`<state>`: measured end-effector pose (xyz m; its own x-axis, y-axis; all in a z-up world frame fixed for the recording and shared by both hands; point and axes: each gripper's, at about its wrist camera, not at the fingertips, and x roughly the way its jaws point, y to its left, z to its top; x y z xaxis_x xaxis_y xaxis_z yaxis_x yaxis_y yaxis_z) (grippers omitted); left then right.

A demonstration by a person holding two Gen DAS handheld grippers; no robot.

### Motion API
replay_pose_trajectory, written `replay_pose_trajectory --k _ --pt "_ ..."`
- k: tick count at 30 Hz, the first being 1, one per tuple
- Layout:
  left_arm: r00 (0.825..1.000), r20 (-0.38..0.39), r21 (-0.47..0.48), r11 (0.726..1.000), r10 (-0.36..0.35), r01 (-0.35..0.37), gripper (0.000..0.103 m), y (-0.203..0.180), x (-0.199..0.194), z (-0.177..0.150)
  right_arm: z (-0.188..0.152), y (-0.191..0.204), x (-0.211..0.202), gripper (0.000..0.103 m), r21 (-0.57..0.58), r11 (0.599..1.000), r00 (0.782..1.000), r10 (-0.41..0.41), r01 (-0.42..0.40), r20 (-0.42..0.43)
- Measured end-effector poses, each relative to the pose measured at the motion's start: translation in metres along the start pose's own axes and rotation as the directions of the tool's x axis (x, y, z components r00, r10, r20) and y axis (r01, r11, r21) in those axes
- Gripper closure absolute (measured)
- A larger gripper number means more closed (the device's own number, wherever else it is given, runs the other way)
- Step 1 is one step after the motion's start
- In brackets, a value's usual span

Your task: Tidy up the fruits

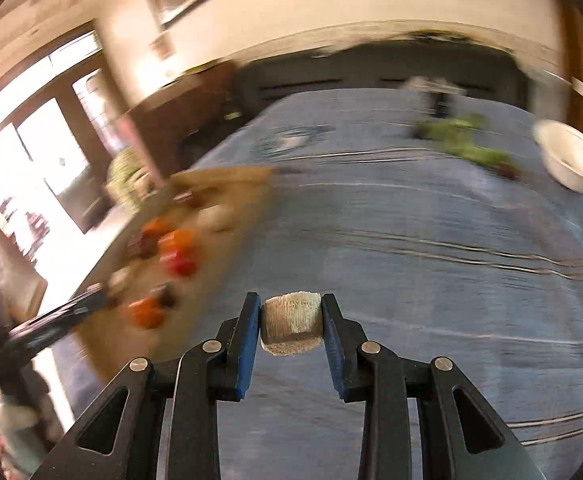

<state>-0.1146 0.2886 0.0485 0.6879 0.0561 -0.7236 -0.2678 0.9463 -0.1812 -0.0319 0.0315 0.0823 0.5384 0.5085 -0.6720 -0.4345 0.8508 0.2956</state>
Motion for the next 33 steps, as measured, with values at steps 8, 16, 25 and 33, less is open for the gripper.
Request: replay_pose_trajectory --k 8,16,25,33 --pt "1.000 -0.008 -0.007 1.000 0.029 -0.030 0.072 0.020 0.008 -0.004 -0.014 0.084 0.036 0.069 -0.121 0.985 0.989 0.114 -0.125 -0.090" --pt "1.000 0.007 -0.055 0.998 0.019 -0.019 0.072 0.032 -0.001 -0.004 -0.030 0.121 0.066 0.069 -0.212 0.967 0.982 0.111 -0.142 -0.152" --pt "0.999 0.032 -0.076 0.997 0.030 -0.028 0.056 0.032 -0.015 -0.001 -0.037 0.136 0.077 0.068 -0.284 0.952 0.987 0.073 -0.112 -0.146" --pt "0.989 0.117 -0.013 0.996 0.087 -0.086 0.041 0.011 -0.044 0.002 -0.029 0.127 0.044 0.037 -0.258 0.961 0.994 0.088 -0.101 -0.061"
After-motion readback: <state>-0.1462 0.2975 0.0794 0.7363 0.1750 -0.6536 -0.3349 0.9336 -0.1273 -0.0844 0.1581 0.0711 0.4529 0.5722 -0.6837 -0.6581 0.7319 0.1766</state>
